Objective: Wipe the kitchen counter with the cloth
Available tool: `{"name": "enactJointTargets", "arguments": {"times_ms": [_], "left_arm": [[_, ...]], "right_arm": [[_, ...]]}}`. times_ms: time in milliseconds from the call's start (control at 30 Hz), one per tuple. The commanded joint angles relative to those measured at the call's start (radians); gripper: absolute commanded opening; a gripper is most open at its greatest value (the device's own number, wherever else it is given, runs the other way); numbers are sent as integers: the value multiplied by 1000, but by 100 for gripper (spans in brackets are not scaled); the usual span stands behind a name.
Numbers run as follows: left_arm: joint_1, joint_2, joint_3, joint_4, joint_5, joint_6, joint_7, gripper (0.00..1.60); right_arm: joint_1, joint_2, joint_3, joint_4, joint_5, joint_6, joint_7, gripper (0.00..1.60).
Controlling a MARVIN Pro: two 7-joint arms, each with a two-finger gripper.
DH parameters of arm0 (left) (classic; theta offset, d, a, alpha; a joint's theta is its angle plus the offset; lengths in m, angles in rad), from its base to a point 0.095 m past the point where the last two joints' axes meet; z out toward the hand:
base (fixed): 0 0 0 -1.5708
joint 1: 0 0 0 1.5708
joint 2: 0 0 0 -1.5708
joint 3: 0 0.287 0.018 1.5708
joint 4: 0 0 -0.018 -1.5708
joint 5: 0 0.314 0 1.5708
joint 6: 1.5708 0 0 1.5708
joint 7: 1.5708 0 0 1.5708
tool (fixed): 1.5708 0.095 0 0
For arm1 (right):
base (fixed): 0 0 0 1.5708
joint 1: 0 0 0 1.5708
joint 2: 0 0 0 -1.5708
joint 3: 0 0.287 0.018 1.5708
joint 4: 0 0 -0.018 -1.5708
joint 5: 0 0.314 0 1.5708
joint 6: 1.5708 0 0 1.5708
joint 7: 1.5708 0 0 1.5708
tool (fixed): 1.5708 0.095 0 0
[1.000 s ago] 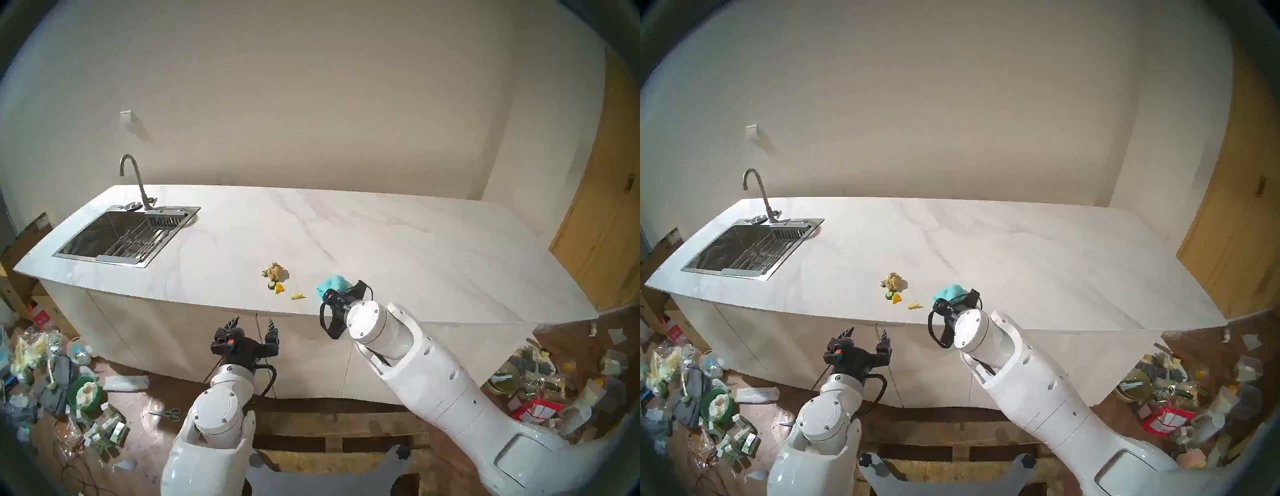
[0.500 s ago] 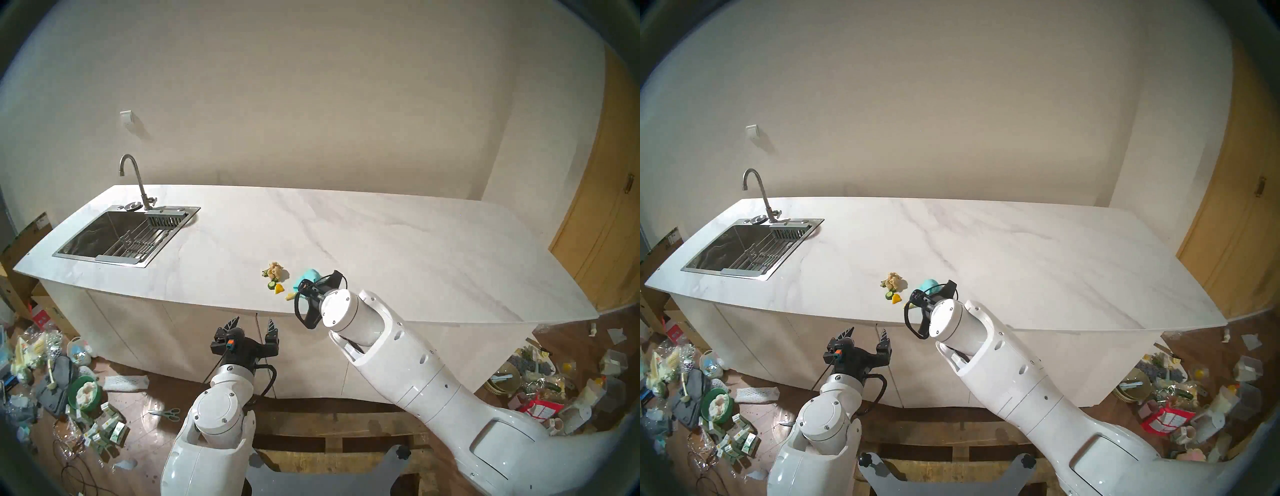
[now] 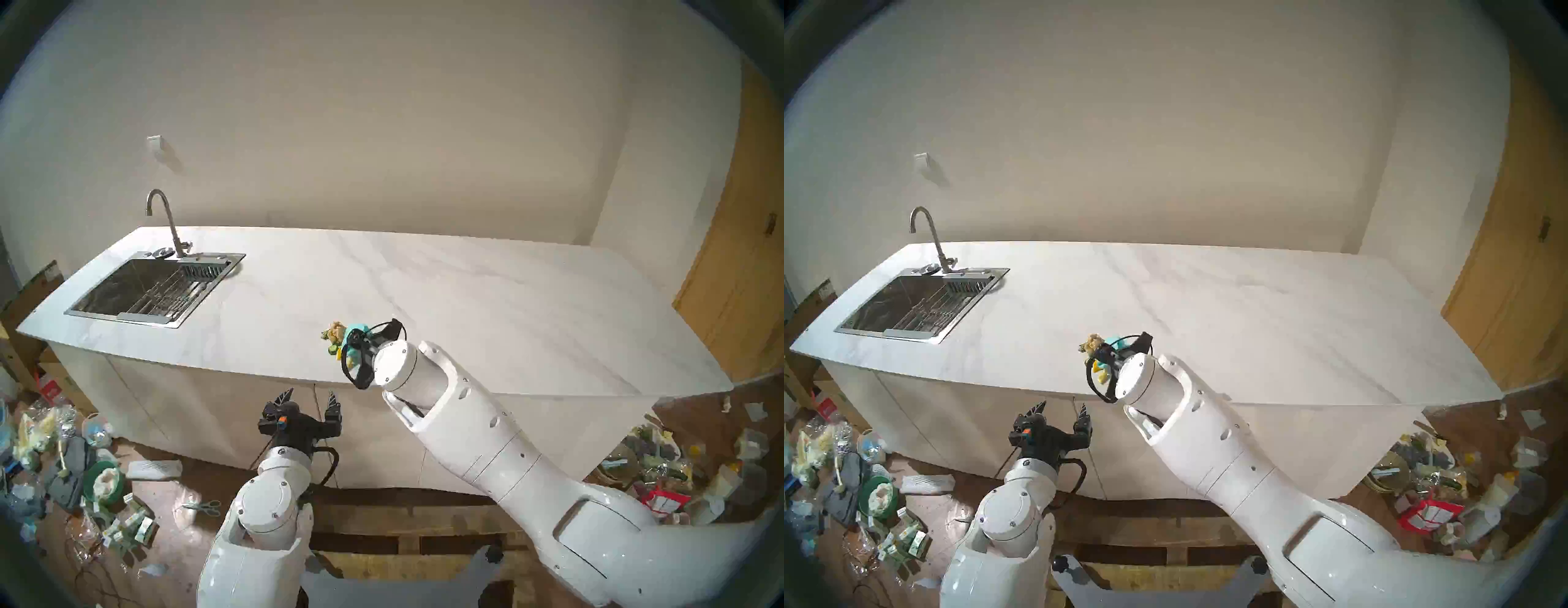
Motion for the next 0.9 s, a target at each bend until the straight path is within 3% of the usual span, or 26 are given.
{"name": "enactJointTargets", "arguments": {"times_ms": [0,33,67,133,167,300,333,467,867], "left_arm": [[-6,1,3,-27,-2,-6,-5,160],[-6,1,3,-27,-2,-6,-4,160],[-6,1,3,-26,-2,-6,-4,160],[-6,1,3,-26,-2,-6,-4,160],[-7,0,3,-25,-1,-6,-4,160],[-7,0,3,-25,-1,-6,-4,160],[-7,0,3,-25,-1,-6,-4,160],[-7,0,3,-25,-1,-6,-4,160],[-8,0,3,-23,-1,-7,-3,160]], "right_arm": [[18,54,47,-104,7,-4,8,0],[16,67,57,-118,8,-3,11,0],[-3,119,92,-191,4,11,5,0],[-3,119,92,-191,4,11,5,0],[-17,154,107,-245,7,17,21,0],[-17,154,107,-245,7,17,21,0],[-43,179,123,-291,12,29,29,0],[-30,169,128,-249,8,23,17,0],[-181,254,199,-404,75,27,69,0]]}}
